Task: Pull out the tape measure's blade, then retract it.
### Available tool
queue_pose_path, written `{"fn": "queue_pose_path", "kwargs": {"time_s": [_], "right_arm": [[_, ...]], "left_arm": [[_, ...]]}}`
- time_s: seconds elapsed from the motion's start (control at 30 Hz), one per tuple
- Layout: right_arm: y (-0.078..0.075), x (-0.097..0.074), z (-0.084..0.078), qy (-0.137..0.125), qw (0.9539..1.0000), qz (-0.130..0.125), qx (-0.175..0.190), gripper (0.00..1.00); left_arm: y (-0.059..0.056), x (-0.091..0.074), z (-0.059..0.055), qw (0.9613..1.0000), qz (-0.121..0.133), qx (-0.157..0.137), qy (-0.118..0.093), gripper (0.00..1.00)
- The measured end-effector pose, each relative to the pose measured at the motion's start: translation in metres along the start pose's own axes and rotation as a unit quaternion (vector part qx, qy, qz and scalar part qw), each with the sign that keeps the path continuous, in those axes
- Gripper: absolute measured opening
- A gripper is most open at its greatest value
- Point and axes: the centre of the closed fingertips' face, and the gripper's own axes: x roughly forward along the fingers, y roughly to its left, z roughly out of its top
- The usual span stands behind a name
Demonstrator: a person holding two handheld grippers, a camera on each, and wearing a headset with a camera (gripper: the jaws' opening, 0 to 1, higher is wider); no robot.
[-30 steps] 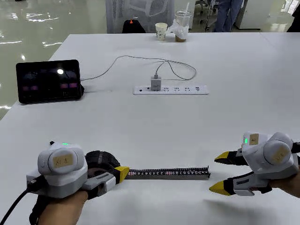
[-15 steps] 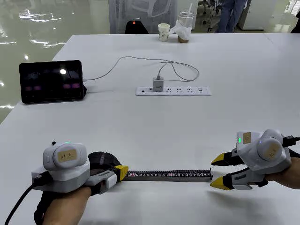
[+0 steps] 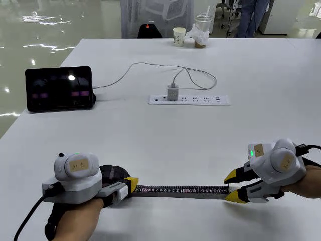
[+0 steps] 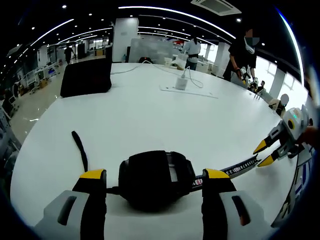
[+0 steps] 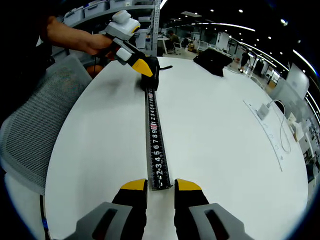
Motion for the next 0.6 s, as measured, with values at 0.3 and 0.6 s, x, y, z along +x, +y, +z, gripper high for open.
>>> {"fn": "queue_pose_path", "kwargs": {"time_s": [0.3, 0.6], "right_arm": [[-0.0003, 0.0038, -0.0031, -0.002, 1.0000, 0.005, -0.002, 0.15], [0.0001, 0.0059, -0.0067, -0.010, 0.9999, 0.003, 0.003, 0.13]], "left_arm": [[0.0008, 0.0047, 0.0018, 1.0000, 0.003, -0.008, -0.002, 0.69], [-0.0010, 0.0069, -0.0011, 1.0000, 0.003, -0.005, 0.000, 0.65]]}}
